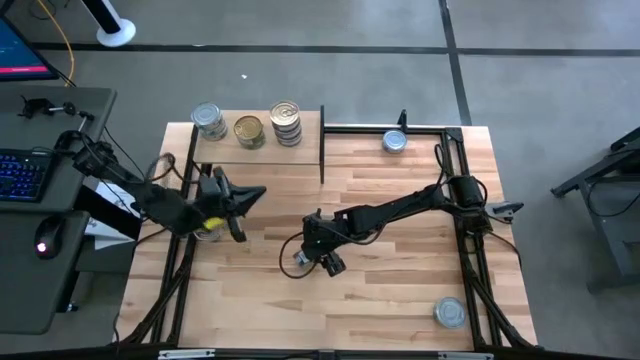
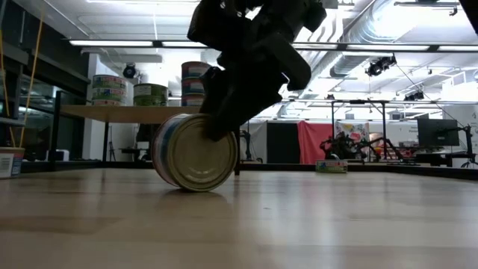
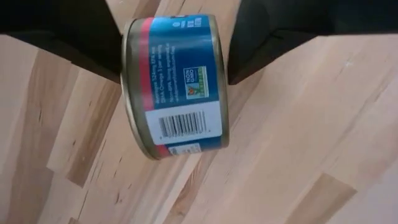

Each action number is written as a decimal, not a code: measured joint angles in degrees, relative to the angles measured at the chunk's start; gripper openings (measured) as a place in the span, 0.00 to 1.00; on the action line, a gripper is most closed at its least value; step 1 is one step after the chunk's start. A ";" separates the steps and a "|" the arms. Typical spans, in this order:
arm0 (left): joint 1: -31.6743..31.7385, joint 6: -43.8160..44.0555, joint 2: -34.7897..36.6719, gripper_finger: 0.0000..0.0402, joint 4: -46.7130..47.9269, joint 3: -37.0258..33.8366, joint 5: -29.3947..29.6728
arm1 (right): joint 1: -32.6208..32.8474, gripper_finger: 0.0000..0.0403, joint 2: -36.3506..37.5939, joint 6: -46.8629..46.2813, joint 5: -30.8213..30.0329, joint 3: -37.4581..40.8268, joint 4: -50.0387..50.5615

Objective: Stack canned seafood by type on shelf
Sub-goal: Stack the blue-pink tuna can on top of the blue-pink tuna cans on the shelf

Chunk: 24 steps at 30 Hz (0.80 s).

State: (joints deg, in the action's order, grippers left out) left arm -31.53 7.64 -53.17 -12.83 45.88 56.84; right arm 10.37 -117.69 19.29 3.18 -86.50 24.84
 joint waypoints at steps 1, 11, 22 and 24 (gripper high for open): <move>0.00 -2.35 0.34 0.00 -1.80 0.41 0.00 | 0.01 0.60 0.00 -0.46 0.00 0.00 -0.08; -0.84 -18.58 2.02 0.00 -5.52 11.97 -0.05 | 0.19 0.43 0.60 -0.53 -2.24 -4.94 3.19; -4.87 -31.33 4.14 0.00 -3.10 17.27 0.62 | -3.17 0.43 1.88 23.70 -29.42 -30.29 3.51; -4.96 -31.32 4.40 0.00 -1.20 17.25 1.16 | -5.20 0.43 1.88 27.89 -33.89 -32.79 2.84</move>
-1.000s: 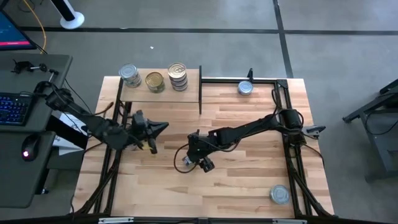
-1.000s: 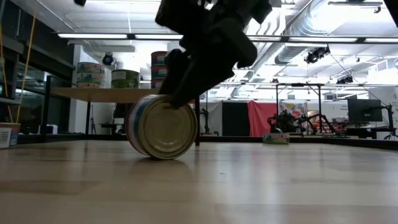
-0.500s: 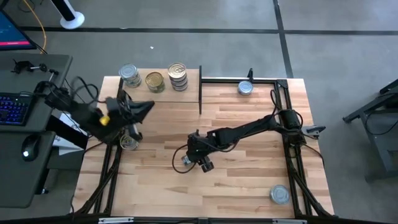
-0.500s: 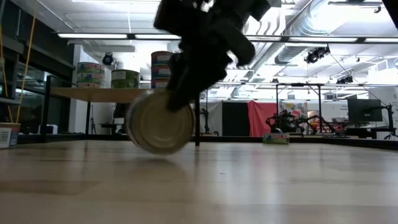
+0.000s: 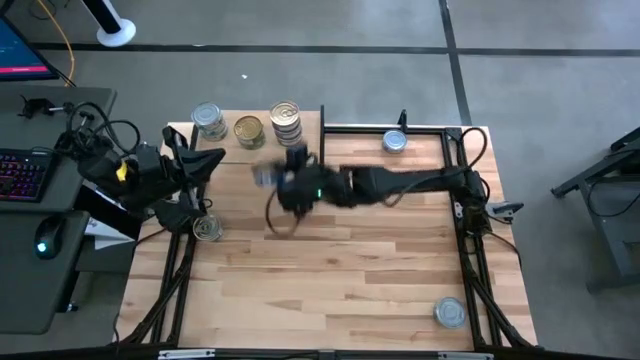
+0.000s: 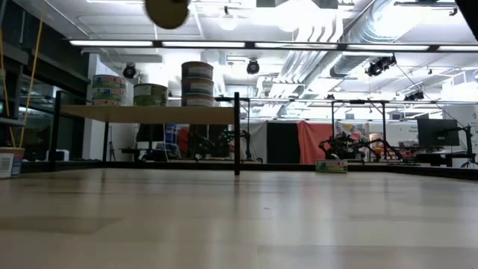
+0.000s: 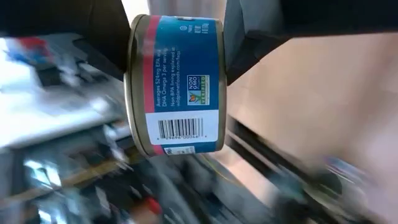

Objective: Stack canned seafood by type on shelf
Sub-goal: Stack the blue-pink tuna can on top of the blue-pink tuna cans on the shelf

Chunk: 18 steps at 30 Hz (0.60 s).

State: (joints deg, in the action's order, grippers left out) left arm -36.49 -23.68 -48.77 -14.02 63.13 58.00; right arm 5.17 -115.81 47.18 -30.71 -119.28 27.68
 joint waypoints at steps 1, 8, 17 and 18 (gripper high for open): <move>0.00 0.00 0.00 0.00 0.65 0.00 0.43 | -1.27 0.43 0.00 1.83 -1.51 -0.90 -0.10; 0.00 0.14 -0.33 0.00 1.35 0.00 2.19 | -11.25 0.43 -0.13 11.57 -5.13 -1.84 -4.27; 0.00 4.43 -2.00 0.00 1.21 -0.04 2.29 | -17.67 0.45 -2.34 14.92 0.88 -1.79 -5.04; 0.00 4.53 -2.28 0.00 1.06 -0.04 2.34 | -17.78 0.46 -2.50 15.47 1.48 -1.79 -5.18</move>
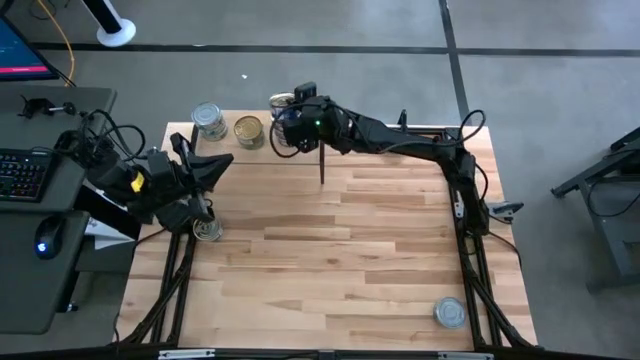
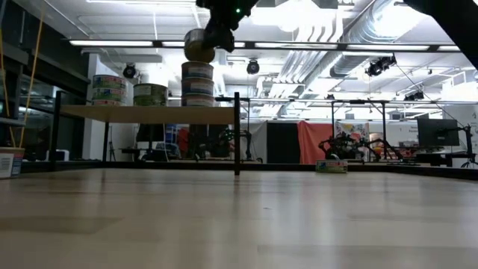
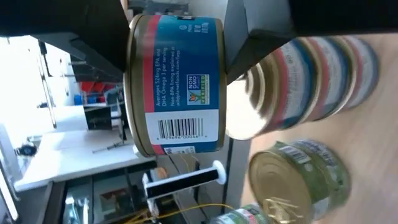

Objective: Stack canned seafood by type on shelf
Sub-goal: Stack the blue-pink tuna can on top of the blue-pink tuna cans on the shelf

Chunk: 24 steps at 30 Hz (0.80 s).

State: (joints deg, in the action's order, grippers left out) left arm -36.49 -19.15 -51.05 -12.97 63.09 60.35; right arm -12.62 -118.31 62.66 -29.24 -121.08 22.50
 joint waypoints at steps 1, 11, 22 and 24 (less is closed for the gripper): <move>0.00 0.10 -0.32 0.00 -0.25 0.00 0.00 | -0.03 0.47 -0.44 0.81 0.27 0.00 -0.08; -0.01 1.04 -1.61 0.00 -0.47 -0.02 0.46 | -0.90 0.49 -2.61 4.31 -0.74 0.02 -2.14; -0.04 1.02 -1.65 0.00 -0.62 -0.04 0.58 | -1.27 0.50 -2.68 0.49 -2.21 0.02 -2.58; -0.04 1.00 -1.65 0.00 -0.62 -0.02 0.57 | -1.25 0.50 -2.68 0.39 -2.18 0.02 -2.58</move>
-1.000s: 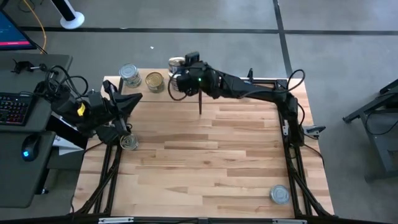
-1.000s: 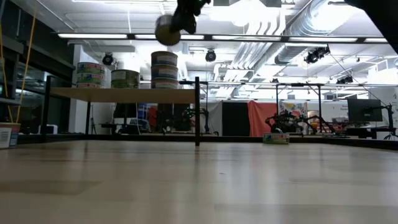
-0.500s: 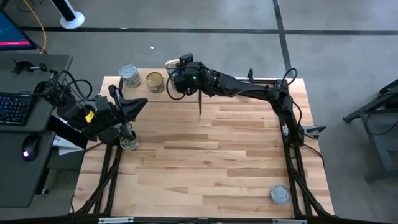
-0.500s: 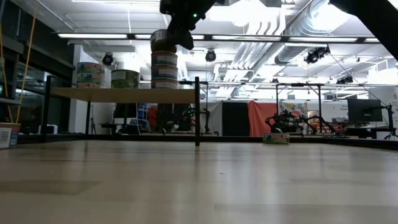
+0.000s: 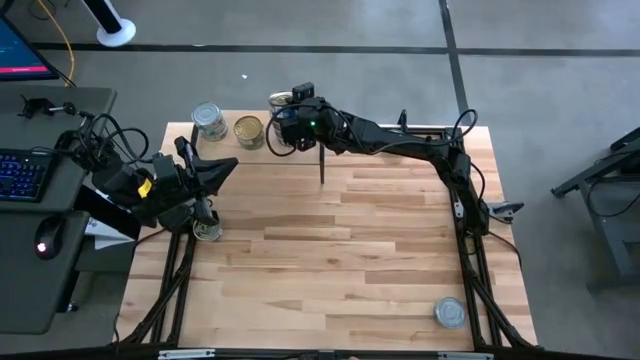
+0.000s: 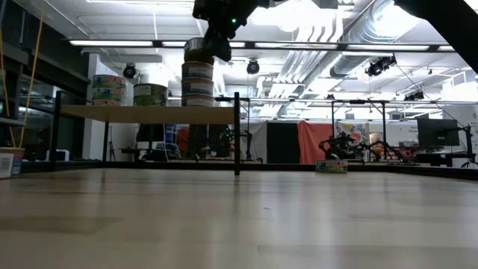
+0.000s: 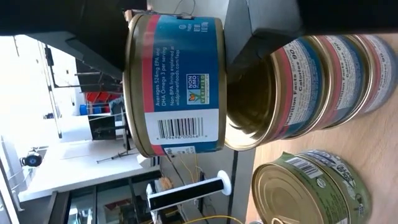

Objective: Stack canned seafood by type on shelf
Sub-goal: Stack the blue-pink tuna can on top of the blue-pink tuna cans on the shelf

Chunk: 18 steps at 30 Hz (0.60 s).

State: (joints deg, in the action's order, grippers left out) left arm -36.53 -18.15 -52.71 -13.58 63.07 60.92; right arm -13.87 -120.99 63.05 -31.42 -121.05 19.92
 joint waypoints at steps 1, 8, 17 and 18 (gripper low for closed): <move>0.00 0.00 0.00 0.00 -0.01 0.00 -0.01 | 0.00 0.50 0.00 0.05 0.00 0.00 -0.02; 0.00 -0.06 0.00 0.00 0.02 0.00 -0.02 | 0.02 0.55 0.00 -1.62 0.11 0.00 0.15; 0.00 -2.49 0.00 0.00 0.02 0.00 -0.04 | 0.16 0.78 -0.01 -1.68 -0.55 0.00 0.93; 0.02 -2.51 0.00 0.00 0.00 0.00 -0.04 | 0.25 0.80 -0.02 -1.68 -0.71 0.00 0.92</move>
State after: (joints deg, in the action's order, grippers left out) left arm -36.52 -20.66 -52.71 -13.58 63.07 60.88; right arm -13.62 -121.01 61.36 -32.13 -121.05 20.84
